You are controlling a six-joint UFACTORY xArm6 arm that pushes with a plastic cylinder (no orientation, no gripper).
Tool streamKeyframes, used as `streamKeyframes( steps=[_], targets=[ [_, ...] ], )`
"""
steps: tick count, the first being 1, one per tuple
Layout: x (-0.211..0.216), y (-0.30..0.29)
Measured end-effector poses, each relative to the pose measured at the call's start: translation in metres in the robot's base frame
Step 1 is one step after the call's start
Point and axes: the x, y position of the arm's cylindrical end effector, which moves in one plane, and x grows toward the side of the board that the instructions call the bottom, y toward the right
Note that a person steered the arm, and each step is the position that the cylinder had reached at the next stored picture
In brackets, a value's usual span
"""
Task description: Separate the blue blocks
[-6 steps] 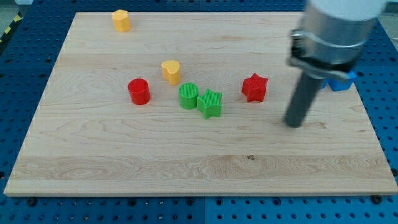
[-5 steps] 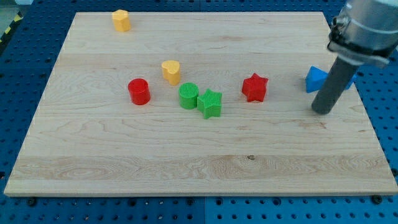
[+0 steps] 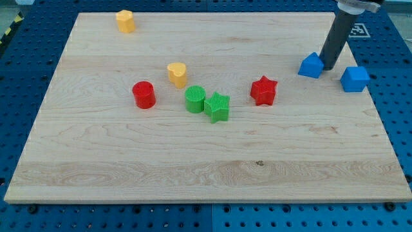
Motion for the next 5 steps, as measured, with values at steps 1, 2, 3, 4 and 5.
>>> streamKeyframes(
  steps=[1, 2, 3, 4, 5],
  targets=[
    [0.000, -0.009],
    [0.000, -0.026],
    [0.004, -0.050],
    [0.017, -0.074],
    [0.032, -0.085]
  ],
)
